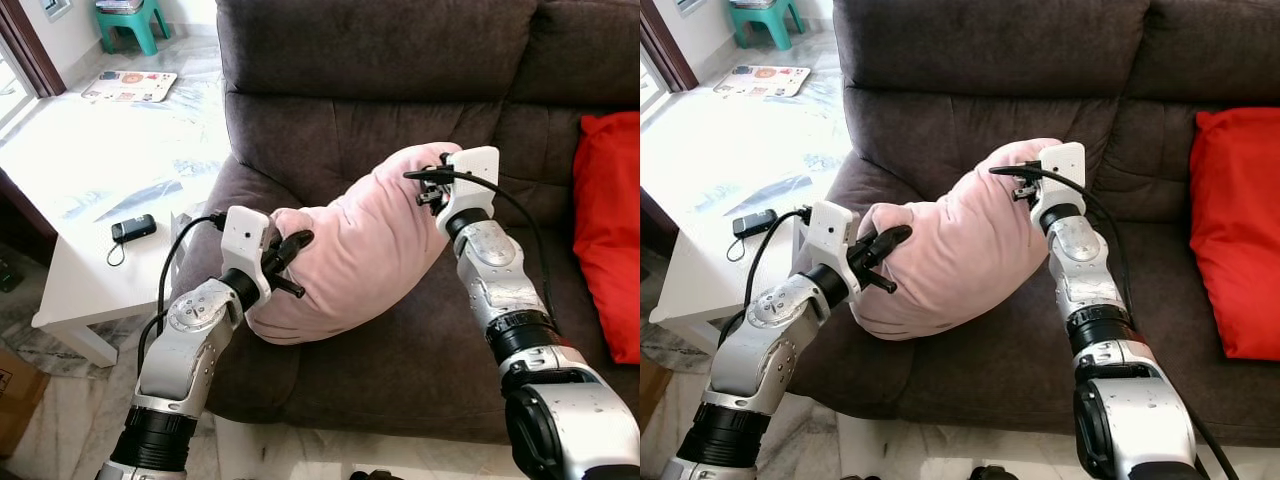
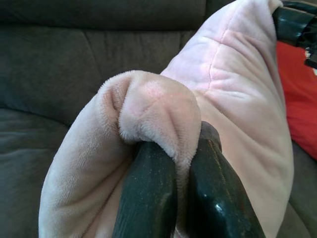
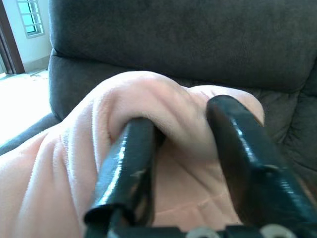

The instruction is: Move the pillow to the sofa from floor

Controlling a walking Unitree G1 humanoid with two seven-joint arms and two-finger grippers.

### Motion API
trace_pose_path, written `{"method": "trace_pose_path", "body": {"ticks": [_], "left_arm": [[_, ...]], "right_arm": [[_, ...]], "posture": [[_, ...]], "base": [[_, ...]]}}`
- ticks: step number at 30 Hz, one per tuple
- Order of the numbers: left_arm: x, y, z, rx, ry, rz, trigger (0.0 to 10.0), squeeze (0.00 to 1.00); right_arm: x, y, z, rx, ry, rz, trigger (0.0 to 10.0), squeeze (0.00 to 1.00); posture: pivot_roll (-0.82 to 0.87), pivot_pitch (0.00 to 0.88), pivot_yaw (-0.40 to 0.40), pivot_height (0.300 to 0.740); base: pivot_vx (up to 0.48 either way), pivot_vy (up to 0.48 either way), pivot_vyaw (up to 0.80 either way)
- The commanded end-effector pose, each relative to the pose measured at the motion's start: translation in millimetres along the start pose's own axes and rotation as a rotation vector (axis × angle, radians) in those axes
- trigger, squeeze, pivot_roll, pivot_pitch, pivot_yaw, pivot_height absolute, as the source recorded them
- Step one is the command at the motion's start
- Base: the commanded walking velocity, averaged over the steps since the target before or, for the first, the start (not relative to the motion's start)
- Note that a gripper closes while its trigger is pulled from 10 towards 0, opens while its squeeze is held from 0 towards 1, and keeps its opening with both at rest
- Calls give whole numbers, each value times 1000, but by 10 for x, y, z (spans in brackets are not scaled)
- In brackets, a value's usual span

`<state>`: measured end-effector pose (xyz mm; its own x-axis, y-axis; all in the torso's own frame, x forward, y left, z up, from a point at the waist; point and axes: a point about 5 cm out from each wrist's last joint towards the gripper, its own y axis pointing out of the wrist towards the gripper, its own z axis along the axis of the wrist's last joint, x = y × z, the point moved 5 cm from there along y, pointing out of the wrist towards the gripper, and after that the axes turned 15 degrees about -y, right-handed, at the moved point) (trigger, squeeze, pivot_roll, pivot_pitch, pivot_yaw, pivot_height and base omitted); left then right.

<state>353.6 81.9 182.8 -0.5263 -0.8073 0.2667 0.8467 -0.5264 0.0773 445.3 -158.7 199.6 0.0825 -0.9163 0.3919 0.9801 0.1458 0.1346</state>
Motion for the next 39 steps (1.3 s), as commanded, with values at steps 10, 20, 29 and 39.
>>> {"method": "trace_pose_path", "body": {"ticks": [10,20,29,39], "left_arm": [[-67,27,48,38,13,55,10000,0],[-343,43,67,88,-29,220,10000,0],[-521,71,77,132,-66,329,10000,0],[-1105,-160,172,277,-145,698,10000,0]], "right_arm": [[47,83,329,118,22,-38,10000,1000],[346,4,374,135,-49,-202,10000,0],[613,-382,-297,-103,-80,-359,10000,0],[734,-877,-808,-282,-122,-393,10000,0]], "posture": [[-35,145,-38,740],[-41,150,-40,740],[-55,154,-38,740],[-75,145,-37,740]], "base": [[0,0,0],[0,0,0],[0,0,0],[0,0,0]]}}
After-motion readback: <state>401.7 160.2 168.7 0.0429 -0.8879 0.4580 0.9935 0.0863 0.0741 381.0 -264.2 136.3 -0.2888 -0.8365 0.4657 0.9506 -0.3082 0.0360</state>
